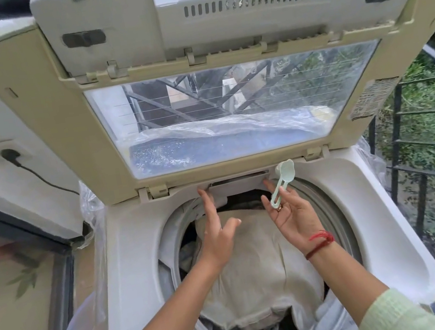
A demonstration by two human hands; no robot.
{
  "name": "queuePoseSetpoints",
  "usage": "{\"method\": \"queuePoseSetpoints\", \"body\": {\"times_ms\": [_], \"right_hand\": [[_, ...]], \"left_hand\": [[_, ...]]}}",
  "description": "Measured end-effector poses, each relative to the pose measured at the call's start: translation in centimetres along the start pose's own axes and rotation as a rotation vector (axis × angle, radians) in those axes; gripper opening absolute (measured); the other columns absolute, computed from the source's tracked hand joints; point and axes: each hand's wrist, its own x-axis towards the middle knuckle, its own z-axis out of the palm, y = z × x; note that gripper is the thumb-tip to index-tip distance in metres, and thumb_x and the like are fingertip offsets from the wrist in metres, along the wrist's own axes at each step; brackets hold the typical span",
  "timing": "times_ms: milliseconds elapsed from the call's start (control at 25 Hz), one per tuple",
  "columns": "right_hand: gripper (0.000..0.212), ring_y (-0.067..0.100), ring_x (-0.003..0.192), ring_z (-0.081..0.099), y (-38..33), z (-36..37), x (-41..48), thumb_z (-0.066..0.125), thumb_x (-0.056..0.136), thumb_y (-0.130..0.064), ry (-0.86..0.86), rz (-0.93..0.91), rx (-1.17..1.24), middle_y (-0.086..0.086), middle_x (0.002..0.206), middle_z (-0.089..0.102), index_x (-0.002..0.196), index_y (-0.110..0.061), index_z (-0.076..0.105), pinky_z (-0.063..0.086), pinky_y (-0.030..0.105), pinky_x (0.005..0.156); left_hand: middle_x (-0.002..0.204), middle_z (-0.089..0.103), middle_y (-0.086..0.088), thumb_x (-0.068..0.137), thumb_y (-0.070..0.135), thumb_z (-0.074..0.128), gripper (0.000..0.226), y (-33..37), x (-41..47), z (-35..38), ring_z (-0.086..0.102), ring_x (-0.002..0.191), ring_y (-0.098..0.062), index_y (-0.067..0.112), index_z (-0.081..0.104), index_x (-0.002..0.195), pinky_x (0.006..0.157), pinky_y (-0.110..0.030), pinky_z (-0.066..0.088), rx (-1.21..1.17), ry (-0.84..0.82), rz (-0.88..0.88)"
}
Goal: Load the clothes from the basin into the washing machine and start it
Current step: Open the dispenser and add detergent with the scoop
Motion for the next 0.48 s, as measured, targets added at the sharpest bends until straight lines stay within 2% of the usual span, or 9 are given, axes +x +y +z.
{"method": "queuePoseSetpoints", "body": {"times_ms": [80,120,200,240,400,480], "right_hand": [[0.013,0.015,0.12,0.056,-0.02,-0.04,-0.04,0.049,0.09,-0.003,-0.014,0.006,-0.053,0.01,0.118,0.061,0.095,-0.011,0.057,0.057,0.031,0.077],[0.013,0.015,0.116,0.058,0.02,0.09,-0.02,0.048,0.091,-0.003,-0.02,0.004,-0.074,0.01,0.119,0.061,0.094,-0.011,0.057,0.057,0.031,0.076],[0.014,0.011,0.101,0.062,0.14,0.32,0.17,0.047,0.093,-0.003,-0.03,0.002,-0.078,0.007,0.11,0.064,0.091,-0.012,0.056,0.057,0.03,0.075],[0.014,0.01,0.093,0.064,0.15,0.44,0.35,0.047,0.093,-0.003,-0.032,0.001,-0.069,0.005,0.104,0.065,0.09,-0.012,0.056,0.057,0.03,0.075],[0.012,0.01,0.078,0.063,0.14,0.29,0.85,0.049,0.091,-0.002,-0.038,0.019,-0.117,0.003,0.09,0.066,0.088,-0.012,0.055,0.058,0.031,0.073],[0.013,0.014,0.07,0.06,0.02,0.28,0.8,0.053,0.091,-0.002,0.032,0.002,-0.416,0.004,0.081,0.06,0.084,-0.013,0.052,0.056,0.03,0.067]], "left_hand": [[0.153,-0.009,0.018,0.074,0.03,0.046,0.094,-0.34,-0.24,-0.13,-0.002,0.138,0.009,0.044,-0.019,0.14,0.118,-0.036,0.003,0.013,-0.028,0.001],[0.151,-0.009,0.021,0.073,0.033,0.046,0.094,-0.37,-0.29,-0.12,0.003,0.136,0.014,0.044,-0.018,0.141,0.116,-0.027,0.007,0.025,-0.043,0.004],[0.143,-0.011,0.024,0.072,0.031,0.044,0.095,-0.11,-0.1,0.13,0.015,0.119,0.031,0.039,-0.018,0.143,0.101,-0.008,0.013,0.055,-0.049,0.007],[0.142,-0.012,0.023,0.073,0.029,0.044,0.095,-0.02,0.16,0.38,0.006,0.116,0.034,0.036,-0.019,0.144,0.098,-0.007,0.012,0.062,-0.05,0.004],[0.143,-0.011,0.023,0.073,0.03,0.044,0.093,-0.24,0.38,0.44,-0.004,0.135,0.006,0.045,-0.021,0.138,0.107,-0.021,0.003,0.076,-0.034,0.004],[0.149,-0.004,0.02,0.077,0.031,0.046,0.089,0.0,0.02,-0.24,0.001,0.142,-0.004,0.05,-0.018,0.136,0.112,-0.026,0.008,0.119,-0.015,-0.018]]}}
